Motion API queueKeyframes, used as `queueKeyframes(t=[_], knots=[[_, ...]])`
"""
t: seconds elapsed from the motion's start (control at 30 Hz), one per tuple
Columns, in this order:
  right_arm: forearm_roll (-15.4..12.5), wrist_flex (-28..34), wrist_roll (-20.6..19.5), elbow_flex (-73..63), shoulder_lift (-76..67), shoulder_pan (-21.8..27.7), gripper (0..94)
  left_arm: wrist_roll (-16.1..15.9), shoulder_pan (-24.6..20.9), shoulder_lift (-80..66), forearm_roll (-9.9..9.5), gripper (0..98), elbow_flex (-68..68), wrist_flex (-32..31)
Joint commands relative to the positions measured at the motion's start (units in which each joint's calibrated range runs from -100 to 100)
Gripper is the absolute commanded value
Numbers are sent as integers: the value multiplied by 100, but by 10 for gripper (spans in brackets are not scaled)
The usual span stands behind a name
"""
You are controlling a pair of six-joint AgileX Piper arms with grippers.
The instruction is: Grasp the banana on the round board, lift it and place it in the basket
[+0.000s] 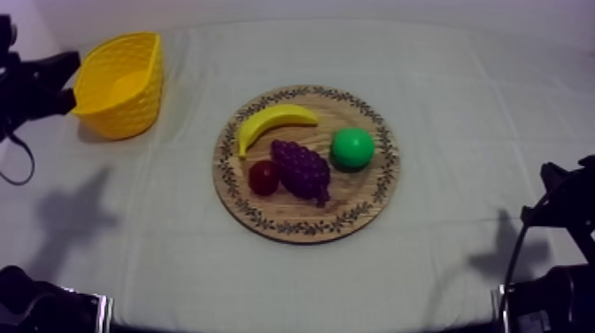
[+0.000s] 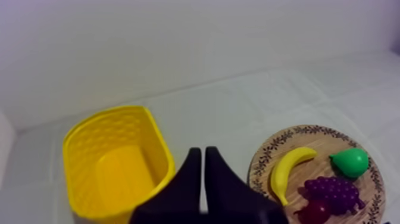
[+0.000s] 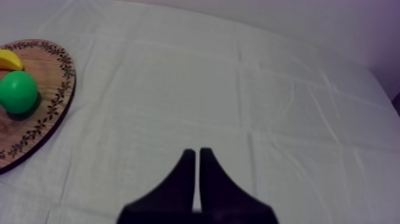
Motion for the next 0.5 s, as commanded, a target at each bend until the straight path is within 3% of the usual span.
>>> queueKeyframes(t=[0.0, 0.47], knots=[[-2, -3, 5, -3, -2, -2, 3, -197, 142, 621, 15, 2, -823, 262], [-2, -3, 4, -3, -2, -2, 3, -830, 877, 2628, 1, 2, -2837, 1570]])
